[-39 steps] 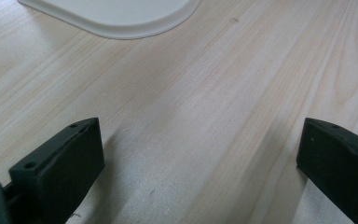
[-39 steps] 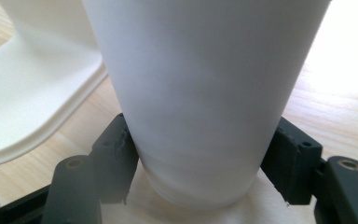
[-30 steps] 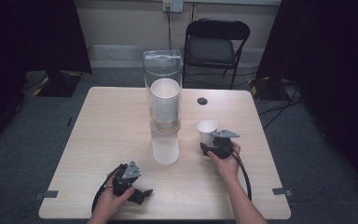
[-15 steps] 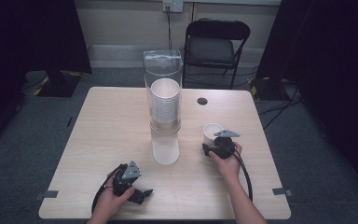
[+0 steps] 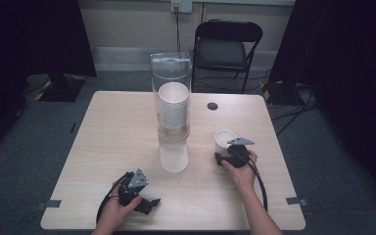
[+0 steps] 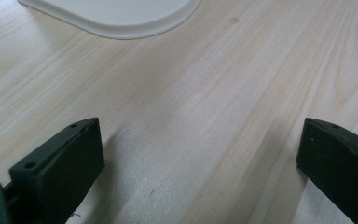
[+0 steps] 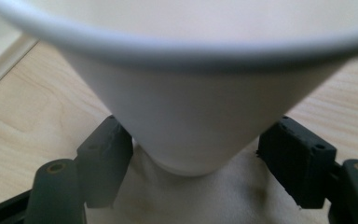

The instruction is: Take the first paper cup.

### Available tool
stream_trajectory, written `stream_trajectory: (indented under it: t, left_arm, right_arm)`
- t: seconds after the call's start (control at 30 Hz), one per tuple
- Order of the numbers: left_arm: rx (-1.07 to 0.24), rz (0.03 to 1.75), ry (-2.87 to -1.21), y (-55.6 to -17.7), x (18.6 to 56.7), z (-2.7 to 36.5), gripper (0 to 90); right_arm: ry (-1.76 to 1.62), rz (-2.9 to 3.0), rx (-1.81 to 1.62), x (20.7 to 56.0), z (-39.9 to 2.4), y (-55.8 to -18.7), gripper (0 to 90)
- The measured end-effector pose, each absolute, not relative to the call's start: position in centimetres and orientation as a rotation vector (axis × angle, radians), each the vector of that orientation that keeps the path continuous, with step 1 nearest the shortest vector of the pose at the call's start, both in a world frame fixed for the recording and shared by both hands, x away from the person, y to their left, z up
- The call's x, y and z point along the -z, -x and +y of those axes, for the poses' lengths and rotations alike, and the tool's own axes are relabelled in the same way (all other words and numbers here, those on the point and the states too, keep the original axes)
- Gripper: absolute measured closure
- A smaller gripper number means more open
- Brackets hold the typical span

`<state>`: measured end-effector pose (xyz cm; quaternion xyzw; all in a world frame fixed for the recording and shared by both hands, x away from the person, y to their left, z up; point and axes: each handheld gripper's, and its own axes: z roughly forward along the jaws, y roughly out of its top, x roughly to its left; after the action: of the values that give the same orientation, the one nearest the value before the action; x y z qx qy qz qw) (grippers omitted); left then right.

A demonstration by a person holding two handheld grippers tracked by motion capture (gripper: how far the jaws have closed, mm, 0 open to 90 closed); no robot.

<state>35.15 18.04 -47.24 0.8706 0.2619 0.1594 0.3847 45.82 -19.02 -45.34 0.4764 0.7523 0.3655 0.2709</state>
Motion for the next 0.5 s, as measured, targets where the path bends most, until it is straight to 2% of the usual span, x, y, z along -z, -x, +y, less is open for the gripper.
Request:
stream_trajectory:
  t: [0.13, 0.5]
  left_arm:
    - [-0.405, 0.667, -2.216, -35.2, 47.3, 18.0, 0.1]
    - [-0.405, 0.668, -2.215, -35.2, 47.3, 18.0, 0.1]
  right_arm:
    - [-1.289, 2.038, -0.964, 45.3, -19.3, -45.4, 21.0]
    - [-1.274, 2.030, -1.010, 44.8, -19.7, -43.2, 20.4]
